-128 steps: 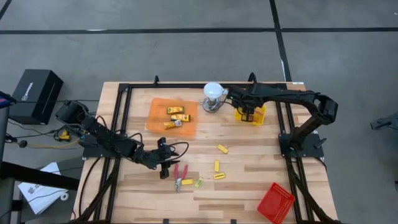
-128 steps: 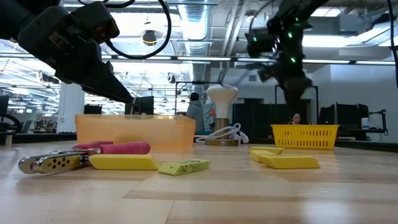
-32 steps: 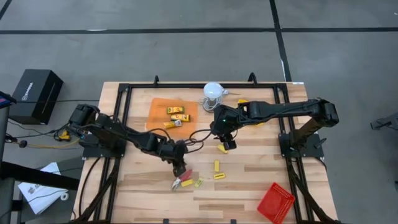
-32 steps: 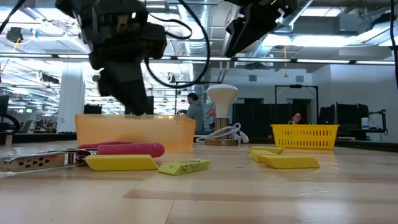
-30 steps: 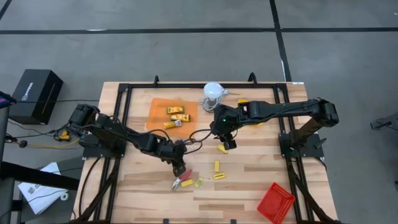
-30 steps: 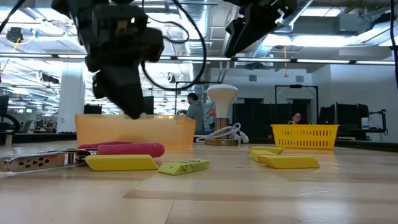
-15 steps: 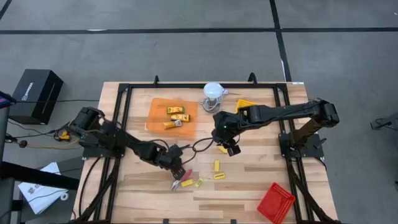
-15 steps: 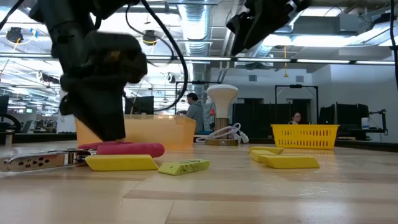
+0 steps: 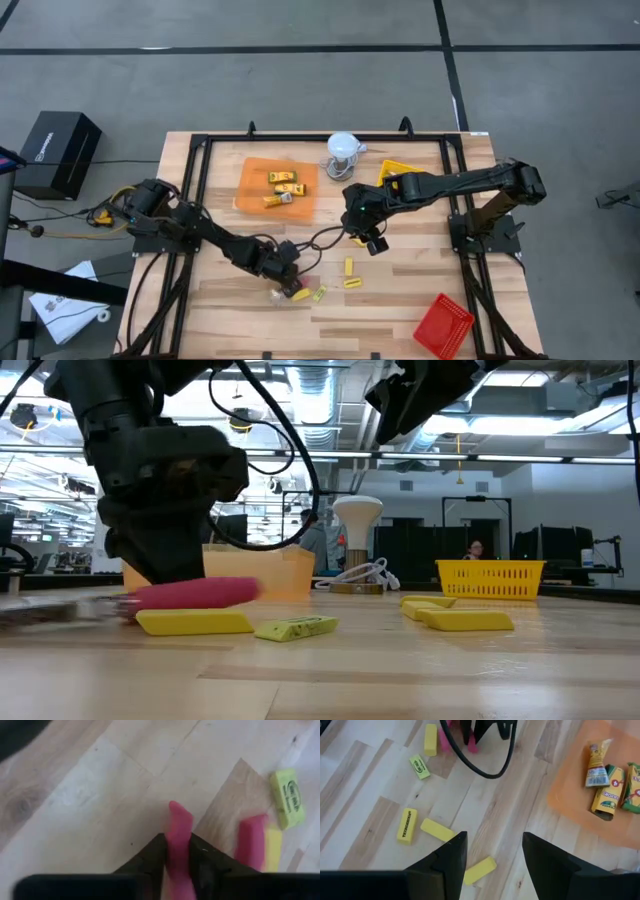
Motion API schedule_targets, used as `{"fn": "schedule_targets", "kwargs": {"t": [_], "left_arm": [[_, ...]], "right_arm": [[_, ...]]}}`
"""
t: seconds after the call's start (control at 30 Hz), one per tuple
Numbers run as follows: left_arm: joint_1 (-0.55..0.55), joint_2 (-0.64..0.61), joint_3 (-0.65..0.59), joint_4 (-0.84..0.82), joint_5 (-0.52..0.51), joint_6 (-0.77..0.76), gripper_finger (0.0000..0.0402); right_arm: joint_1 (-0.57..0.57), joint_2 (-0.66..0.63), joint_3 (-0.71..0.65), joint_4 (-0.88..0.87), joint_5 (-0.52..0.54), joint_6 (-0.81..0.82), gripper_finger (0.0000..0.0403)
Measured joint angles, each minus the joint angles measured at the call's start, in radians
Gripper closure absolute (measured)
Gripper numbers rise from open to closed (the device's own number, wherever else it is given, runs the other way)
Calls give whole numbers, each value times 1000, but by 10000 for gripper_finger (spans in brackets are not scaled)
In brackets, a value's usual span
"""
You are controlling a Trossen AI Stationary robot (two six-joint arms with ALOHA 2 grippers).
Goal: Pick & Place School Supplies
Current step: Put the pink hole puncher into the yellow bin
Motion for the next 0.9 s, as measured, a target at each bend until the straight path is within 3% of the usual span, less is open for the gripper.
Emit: {"fn": "schedule_targets", "kwargs": {"t": [0.07, 0.27, 0.53, 0.63, 0.73, 0.8, 0.9], "left_arm": [[0, 0, 0, 1, -8, 56, 369], [6, -45, -5, 16, -55, 207, 369], [9, -292, -22, 80, -435, 515, 369], [1, -420, -60, 251, -574, 686, 369], [-8, -535, -130, 473, -626, 896, 369], [-17, -602, -191, 680, -601, 1040, 369], [-26, -677, -297, 1022, -476, 1230, 369]], "right_arm": [[0, 0, 0, 6, 0, 0, 226], [0, 0, 0, 35, 0, -2, 236], [-11, 0, 0, 79, 1, -8, 238], [-19, 0, 0, 136, -4, -11, 236], [-25, 0, 0, 192, -8, -14, 233], [-25, 0, 0, 233, -8, -23, 230], [-18, 0, 0, 320, -22, -29, 226]]}}
